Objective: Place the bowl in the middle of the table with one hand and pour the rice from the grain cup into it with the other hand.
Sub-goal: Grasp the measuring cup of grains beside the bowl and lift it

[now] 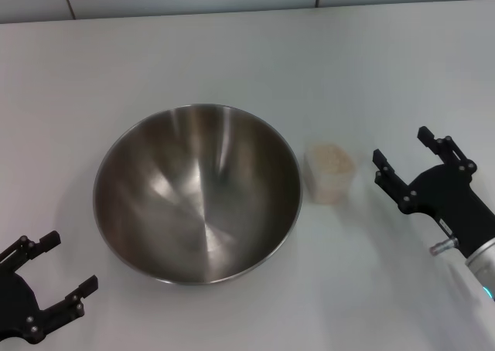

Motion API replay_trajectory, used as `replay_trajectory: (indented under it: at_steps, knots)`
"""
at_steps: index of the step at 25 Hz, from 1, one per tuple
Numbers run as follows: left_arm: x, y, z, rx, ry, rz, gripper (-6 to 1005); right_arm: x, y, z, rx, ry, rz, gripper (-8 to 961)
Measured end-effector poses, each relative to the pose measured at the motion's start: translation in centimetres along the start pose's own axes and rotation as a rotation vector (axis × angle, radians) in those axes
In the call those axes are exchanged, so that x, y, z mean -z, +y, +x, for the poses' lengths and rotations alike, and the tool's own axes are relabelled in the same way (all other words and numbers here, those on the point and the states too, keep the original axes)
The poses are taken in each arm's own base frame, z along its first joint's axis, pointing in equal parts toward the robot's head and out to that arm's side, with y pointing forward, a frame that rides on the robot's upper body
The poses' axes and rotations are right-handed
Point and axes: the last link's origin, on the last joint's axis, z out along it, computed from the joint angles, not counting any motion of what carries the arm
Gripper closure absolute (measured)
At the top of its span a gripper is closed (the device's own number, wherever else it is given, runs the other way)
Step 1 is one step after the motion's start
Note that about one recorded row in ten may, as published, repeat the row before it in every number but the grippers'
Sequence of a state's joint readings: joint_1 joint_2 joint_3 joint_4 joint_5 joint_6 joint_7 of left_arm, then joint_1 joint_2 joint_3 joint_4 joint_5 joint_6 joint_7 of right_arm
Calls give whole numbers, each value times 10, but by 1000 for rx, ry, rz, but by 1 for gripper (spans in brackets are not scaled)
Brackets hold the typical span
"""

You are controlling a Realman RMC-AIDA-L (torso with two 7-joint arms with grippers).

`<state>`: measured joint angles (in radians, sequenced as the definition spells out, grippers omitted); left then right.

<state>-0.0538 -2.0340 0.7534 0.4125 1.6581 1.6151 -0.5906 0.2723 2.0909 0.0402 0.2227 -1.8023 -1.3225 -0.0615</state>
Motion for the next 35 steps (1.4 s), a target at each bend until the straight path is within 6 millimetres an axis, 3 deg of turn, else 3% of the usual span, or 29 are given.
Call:
replay_trajectory:
  at_steps: [35]
  knots:
    - [0,2,-2,10,-7,1,171,-35,0,-4,-1,42,-28,235]
